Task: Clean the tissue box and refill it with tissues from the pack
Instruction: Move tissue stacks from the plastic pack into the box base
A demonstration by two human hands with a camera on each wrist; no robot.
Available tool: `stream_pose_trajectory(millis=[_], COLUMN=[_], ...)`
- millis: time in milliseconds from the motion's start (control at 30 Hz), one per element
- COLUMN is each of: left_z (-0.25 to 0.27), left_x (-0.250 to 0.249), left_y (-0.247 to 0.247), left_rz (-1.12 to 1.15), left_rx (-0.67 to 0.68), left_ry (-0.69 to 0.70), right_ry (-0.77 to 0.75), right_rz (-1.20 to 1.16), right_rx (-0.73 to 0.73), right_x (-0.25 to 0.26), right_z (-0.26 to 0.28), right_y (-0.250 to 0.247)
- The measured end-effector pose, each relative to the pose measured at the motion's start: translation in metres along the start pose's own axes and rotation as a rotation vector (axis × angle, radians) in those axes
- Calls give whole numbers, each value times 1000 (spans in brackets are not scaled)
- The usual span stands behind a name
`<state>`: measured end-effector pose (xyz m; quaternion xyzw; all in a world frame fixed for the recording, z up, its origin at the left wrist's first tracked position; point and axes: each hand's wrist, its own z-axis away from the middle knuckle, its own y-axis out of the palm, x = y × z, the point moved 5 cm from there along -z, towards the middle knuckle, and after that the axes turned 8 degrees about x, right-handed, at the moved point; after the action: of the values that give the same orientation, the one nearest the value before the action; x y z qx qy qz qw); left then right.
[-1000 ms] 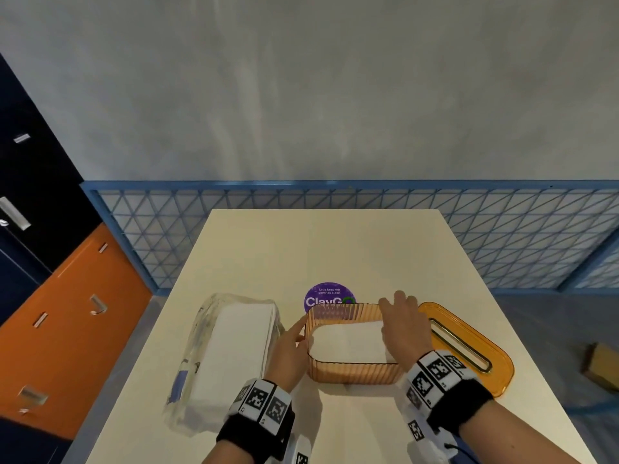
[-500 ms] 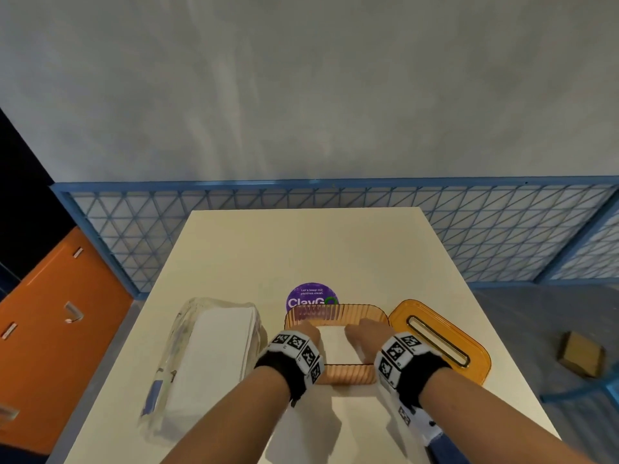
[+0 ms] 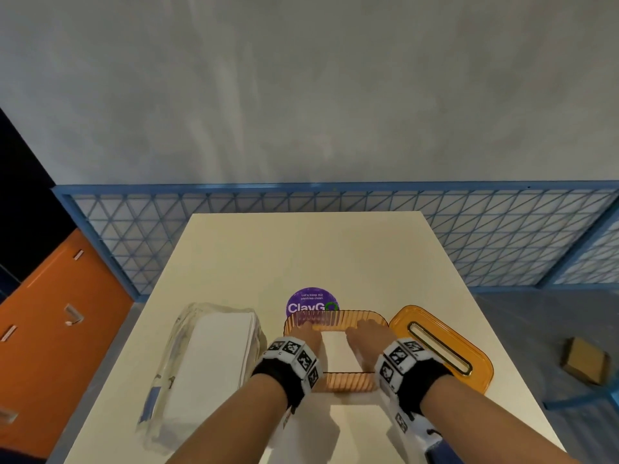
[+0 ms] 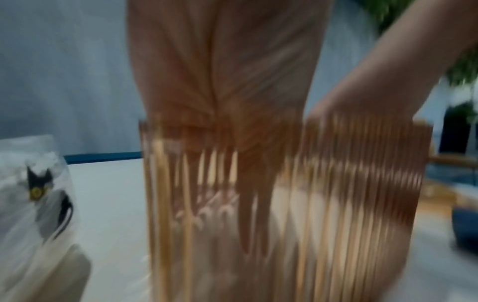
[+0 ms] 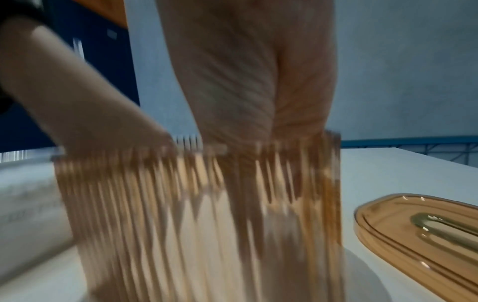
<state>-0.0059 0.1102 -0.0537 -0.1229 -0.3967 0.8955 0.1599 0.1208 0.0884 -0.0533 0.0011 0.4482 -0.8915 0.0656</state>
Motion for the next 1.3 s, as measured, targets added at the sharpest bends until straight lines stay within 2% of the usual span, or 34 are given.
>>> stream_pose_trajectory(millis=[67,133,200,233,300,367,433,500,600,700,1133,1300], left_z=[18,46,70,77,84,82,81,82,80,79,80,77], left_x=[6,30,68,88,121,137,137,129,119,115,124,123], left_y=[-18,-36,-38,-31,-9,18,40,49,51,49,46,46], left_rz=[125,299,392,417,455,445,415,399,397,406,552,521], left_rx=[-172,-407,-561,-583,-544,-390,-289,-284,-337,-333,-396,-409], left_ry=[83,93,-19,-104,-267,-383,-463,-509,-540,-561,-545,-563], right_ry=[-47,-49,-8,17,45,38,43,51,73,70,52,62], right_rz=[-110,-219,-323,-381,-525,-662,-770,-851,-867,-878,-894,-892], right_rx=[-202,-376,-446,-424,-321,-255,-252,-258,-279,-286,-261,-248], right_x=[-11,-29,-45,-50,-55,-53,-52,-49,-49,-50,-46,-45], right_z=[14,27,36,37,31,24,20,19,20,19,26,26], right_y=[-18,-27,-23,-17,-2,11,19,25,27,26,23,23])
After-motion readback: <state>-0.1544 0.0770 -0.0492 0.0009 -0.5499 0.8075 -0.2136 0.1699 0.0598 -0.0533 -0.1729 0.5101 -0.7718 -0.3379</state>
